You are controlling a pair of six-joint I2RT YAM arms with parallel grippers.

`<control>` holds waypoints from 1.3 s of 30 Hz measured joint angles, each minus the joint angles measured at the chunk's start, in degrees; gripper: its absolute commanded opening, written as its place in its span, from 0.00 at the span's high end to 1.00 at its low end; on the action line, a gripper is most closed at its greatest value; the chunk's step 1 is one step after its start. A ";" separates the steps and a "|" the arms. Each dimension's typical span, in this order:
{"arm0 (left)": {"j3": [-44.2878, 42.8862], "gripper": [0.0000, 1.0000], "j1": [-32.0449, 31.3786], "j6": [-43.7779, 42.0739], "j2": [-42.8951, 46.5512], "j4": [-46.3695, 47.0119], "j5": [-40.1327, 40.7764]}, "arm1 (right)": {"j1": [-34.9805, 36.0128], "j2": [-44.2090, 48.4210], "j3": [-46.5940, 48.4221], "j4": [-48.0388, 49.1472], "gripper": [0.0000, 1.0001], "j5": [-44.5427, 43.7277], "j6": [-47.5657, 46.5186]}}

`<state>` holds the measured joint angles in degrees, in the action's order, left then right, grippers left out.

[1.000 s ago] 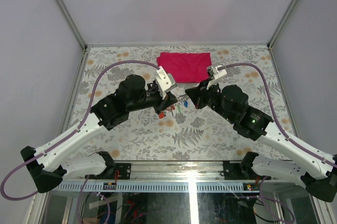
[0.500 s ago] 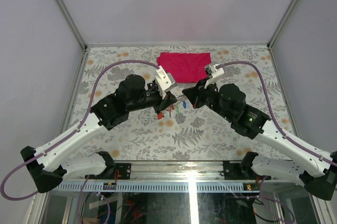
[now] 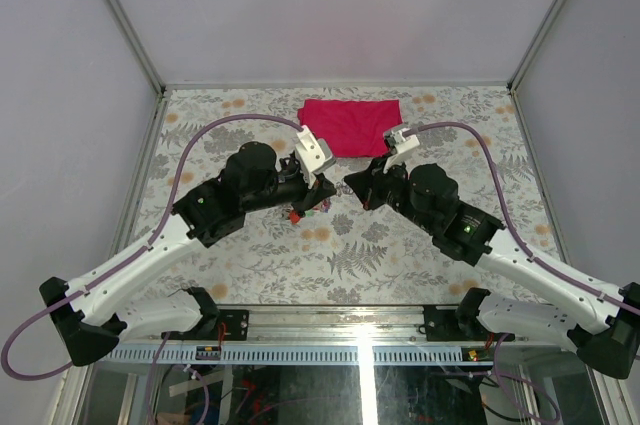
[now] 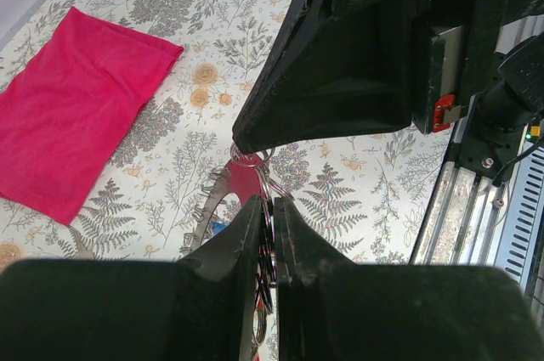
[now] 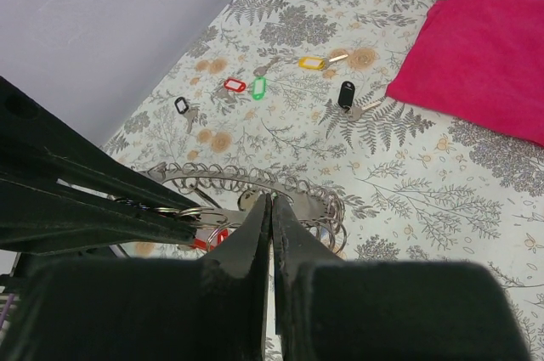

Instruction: Put the keys on the keyring

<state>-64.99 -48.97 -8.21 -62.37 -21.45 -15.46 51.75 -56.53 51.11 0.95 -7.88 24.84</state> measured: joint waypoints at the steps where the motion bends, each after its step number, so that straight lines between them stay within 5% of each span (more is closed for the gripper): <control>1: 0.00 1.00 0.00 0.00 0.00 0.00 0.00 | 0.00 0.02 0.00 0.11 1.00 0.00 -0.02; 8: 0.09 0.98 0.00 0.04 0.11 1.14 -0.42 | 0.00 2.14 -0.22 0.59 1.00 0.00 -0.85; 14: 0.70 0.68 -0.02 1.11 2.16 4.90 -2.21 | 0.00 6.40 -0.15 3.72 1.00 0.70 -3.06; 21: 1.05 0.57 -0.13 3.63 4.87 9.66 -5.68 | -0.02 8.85 0.59 6.03 1.00 4.33 -7.32; 39: 1.18 0.67 -0.13 5.31 12.68 18.16 -17.18 | -0.07 11.61 8.41 4.28 1.00 32.79 -19.41</control>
<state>-63.81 -49.10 -2.90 -49.69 -3.29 -32.64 51.68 -44.93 59.53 5.23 24.91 5.43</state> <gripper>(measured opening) 0.338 0.010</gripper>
